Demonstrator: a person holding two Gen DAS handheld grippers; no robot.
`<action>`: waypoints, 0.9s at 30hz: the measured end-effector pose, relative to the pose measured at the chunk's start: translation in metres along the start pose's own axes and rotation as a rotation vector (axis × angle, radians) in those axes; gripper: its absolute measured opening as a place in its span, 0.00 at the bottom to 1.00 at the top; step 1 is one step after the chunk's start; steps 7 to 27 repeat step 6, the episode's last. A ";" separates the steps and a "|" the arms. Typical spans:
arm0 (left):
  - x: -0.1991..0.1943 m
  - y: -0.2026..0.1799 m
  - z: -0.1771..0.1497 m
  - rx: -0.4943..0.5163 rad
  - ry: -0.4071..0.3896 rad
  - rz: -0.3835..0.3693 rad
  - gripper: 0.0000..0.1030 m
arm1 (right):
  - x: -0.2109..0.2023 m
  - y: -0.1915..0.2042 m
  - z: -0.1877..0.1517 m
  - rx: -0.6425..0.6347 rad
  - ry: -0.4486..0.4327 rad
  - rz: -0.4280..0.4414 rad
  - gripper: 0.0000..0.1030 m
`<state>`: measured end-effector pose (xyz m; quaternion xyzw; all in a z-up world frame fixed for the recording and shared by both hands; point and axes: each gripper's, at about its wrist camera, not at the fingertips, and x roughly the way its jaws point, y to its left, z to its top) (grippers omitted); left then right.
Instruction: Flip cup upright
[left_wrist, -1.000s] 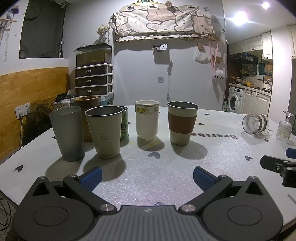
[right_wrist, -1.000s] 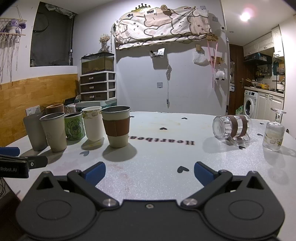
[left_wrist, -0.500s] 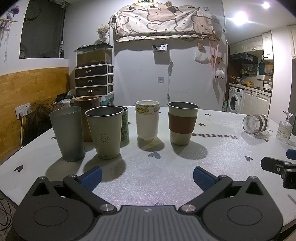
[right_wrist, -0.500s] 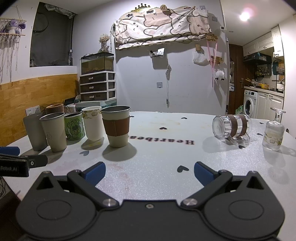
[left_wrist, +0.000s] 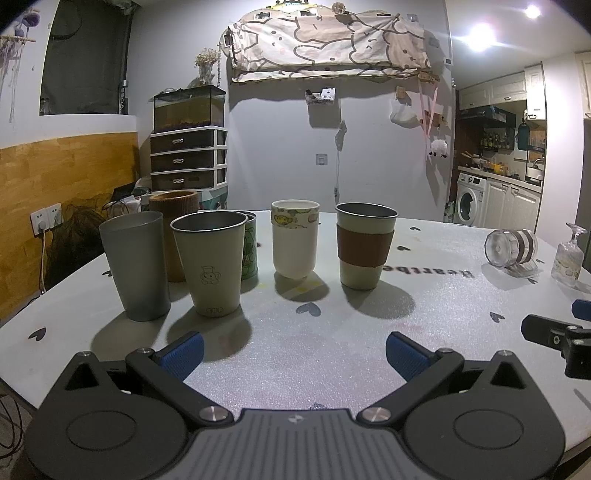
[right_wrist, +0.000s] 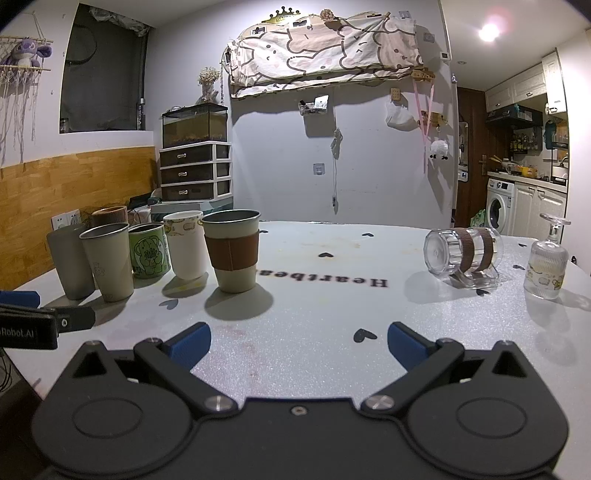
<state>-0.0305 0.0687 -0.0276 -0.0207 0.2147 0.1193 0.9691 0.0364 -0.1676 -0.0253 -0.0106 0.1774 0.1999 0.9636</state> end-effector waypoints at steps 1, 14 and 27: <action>0.000 0.000 0.000 0.000 0.000 0.000 1.00 | 0.000 0.000 0.000 0.000 0.000 0.000 1.00; 0.000 0.001 0.000 0.001 -0.002 -0.002 1.00 | 0.000 0.000 0.000 -0.001 0.000 0.000 1.00; 0.000 0.001 0.000 0.001 -0.002 -0.002 1.00 | 0.000 0.000 0.000 -0.001 0.000 0.000 1.00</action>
